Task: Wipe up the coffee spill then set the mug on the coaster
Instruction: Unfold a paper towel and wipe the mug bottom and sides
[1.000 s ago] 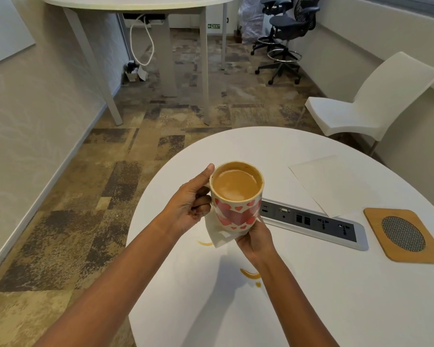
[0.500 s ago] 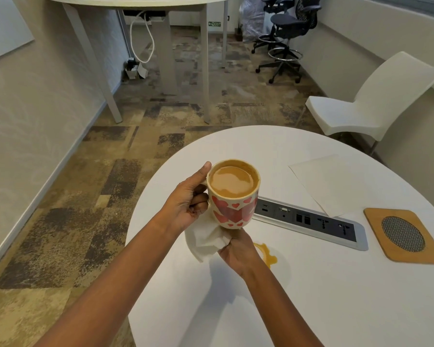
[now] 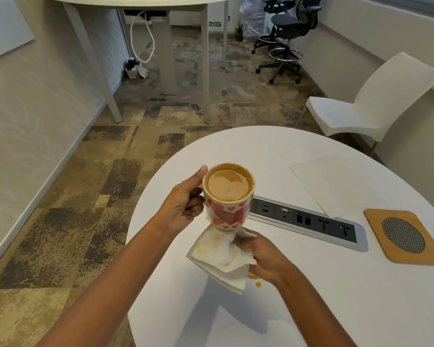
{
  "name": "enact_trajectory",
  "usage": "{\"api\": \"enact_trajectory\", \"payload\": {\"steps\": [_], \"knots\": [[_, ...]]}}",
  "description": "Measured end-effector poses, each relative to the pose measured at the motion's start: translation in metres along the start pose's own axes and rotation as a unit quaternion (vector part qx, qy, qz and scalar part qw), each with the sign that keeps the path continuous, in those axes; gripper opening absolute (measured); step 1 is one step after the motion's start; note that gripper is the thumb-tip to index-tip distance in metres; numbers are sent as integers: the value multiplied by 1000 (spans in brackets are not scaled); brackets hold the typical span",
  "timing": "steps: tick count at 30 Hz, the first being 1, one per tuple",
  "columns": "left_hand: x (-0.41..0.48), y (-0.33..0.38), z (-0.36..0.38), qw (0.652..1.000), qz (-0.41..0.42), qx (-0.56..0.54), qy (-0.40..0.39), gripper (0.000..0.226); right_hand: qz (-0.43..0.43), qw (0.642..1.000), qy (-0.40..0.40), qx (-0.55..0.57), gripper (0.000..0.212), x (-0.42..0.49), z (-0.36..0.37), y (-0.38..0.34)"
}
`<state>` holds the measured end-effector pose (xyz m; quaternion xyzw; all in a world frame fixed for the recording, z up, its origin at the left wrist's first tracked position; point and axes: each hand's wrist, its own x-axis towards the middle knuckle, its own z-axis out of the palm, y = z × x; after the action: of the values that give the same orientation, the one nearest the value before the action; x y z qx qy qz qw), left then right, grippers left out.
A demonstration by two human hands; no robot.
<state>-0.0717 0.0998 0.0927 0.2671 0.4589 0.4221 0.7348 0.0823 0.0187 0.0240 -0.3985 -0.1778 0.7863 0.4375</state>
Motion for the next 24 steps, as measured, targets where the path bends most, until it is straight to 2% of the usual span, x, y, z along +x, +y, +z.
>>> {"api": "enact_trajectory", "payload": {"steps": [3,5,9,14,20,24], "knots": [[1,-1,-1,1000,2,-2,1,46,18,999,-3,-31,30,-8,-9,-13],[1,-1,-3,1000,2,1,-2,47,24,998,-2,-58,23,-13,-15,-23],[1,-1,-8,1000,1,17,-15,36,40,996,6,-81,19,-17,-26,-42],[2,-5,-18,1000,-12,13,-11,34,23,990,40,-136,17,-15,-34,-59],[0,-13,-26,999,-20,20,-21,31,-13,993,67,-95,20,1,-31,-62],[2,-19,-34,1000,-21,-6,4,30,-31,996,75,-46,19,12,-28,-54]]}}
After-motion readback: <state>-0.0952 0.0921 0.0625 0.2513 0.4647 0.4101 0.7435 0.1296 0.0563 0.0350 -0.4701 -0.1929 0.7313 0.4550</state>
